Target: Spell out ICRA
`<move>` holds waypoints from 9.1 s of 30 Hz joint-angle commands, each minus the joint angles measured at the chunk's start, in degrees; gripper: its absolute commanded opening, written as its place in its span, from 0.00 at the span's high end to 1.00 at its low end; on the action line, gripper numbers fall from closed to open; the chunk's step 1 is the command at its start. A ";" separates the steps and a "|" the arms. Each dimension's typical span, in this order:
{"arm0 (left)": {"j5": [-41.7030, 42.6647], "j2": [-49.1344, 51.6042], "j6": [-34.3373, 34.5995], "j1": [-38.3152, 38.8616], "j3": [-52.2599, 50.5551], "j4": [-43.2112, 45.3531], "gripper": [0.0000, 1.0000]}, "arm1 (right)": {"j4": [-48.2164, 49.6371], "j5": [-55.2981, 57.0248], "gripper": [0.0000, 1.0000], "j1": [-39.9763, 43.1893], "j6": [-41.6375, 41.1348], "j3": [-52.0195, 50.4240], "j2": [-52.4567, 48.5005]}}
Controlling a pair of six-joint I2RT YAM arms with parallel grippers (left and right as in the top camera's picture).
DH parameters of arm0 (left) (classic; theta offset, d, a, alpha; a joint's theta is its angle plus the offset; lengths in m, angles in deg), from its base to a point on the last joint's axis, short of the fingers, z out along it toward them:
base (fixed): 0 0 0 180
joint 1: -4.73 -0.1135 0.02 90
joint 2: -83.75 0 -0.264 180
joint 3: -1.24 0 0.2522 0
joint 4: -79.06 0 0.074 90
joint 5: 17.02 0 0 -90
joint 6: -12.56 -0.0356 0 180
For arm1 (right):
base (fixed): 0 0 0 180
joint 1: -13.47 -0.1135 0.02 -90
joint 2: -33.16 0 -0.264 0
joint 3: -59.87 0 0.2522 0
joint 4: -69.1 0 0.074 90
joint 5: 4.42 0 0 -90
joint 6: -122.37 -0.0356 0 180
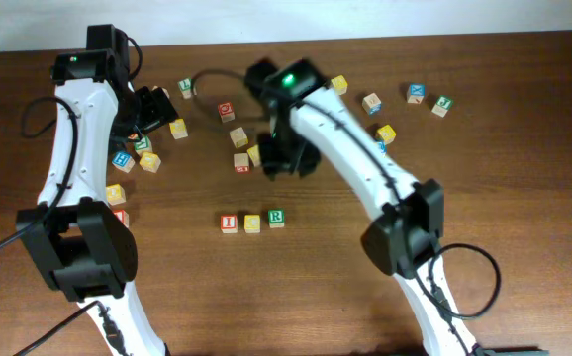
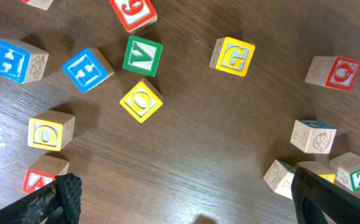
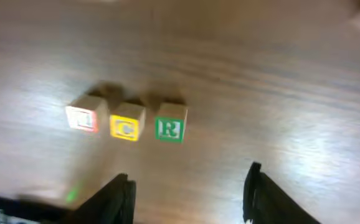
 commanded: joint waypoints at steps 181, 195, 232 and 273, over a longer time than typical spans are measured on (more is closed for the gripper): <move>-5.81 -2.16 -0.09 11.32 15.21 -15.15 0.65 | -0.68 7.89 0.02 43.47 14.80 -12.44 21.42; 3.85 -2.16 -8.09 2.58 -1.38 -16.85 0.12 | -0.92 -1.51 0.02 42.49 14.73 -13.79 21.42; 5.14 -14.75 -4.81 8.46 -49.72 24.68 1.00 | 39.58 -8.20 0.96 10.34 6.34 -64.00 21.38; 12.52 -11.34 0.76 17.88 -51.30 28.44 1.00 | 49.53 -7.41 0.96 3.74 3.82 -67.32 21.20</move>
